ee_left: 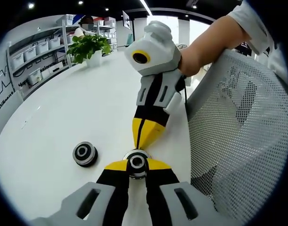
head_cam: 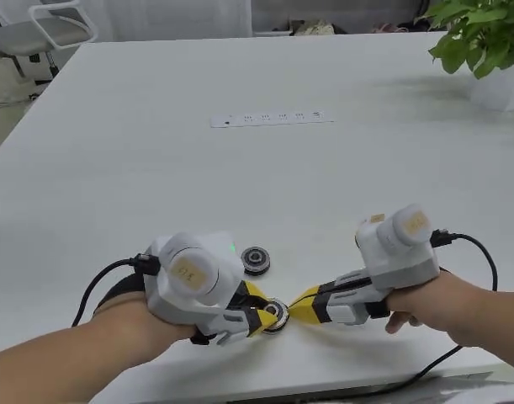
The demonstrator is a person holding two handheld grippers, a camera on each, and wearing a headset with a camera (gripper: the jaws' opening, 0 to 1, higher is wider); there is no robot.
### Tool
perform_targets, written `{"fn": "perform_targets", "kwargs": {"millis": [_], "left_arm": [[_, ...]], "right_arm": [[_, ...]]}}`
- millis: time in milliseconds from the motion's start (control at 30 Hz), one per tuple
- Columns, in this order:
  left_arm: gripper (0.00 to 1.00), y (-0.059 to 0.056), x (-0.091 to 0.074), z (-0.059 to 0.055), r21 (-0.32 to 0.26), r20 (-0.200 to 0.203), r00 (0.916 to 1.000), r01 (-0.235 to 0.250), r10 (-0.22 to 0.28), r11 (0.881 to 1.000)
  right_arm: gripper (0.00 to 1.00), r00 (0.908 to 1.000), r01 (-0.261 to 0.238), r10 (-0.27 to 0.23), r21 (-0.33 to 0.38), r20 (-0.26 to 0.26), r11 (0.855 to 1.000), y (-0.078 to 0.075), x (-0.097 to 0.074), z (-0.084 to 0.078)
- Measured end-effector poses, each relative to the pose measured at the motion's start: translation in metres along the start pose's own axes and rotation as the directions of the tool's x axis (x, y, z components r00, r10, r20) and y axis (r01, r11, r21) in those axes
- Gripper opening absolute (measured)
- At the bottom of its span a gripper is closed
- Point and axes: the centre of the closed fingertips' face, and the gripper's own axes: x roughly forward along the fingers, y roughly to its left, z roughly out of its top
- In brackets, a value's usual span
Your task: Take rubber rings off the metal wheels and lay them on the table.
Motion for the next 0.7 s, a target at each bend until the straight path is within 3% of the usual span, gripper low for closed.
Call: {"fn": "perform_targets", "kwargs": {"millis": [167,700], "left_arm": [[0.08,-0.0002,0.0002,0.0003,-0.001,0.000,1.0000,-0.002,0.002,1.000],[0.08,0.0002,0.0008,0.0001,-0.007,-0.001,0.9999,-0.010,0.010,1.000]], "right_arm": [[0.00,0.9989,-0.016,0.014,0.034,0.044,0.999,0.0017,-0.0019,0.0067],[0.00,0.9979,-0.028,0.026,0.034,0.060,0.999,0.0062,-0.0029,0.0095]]}}
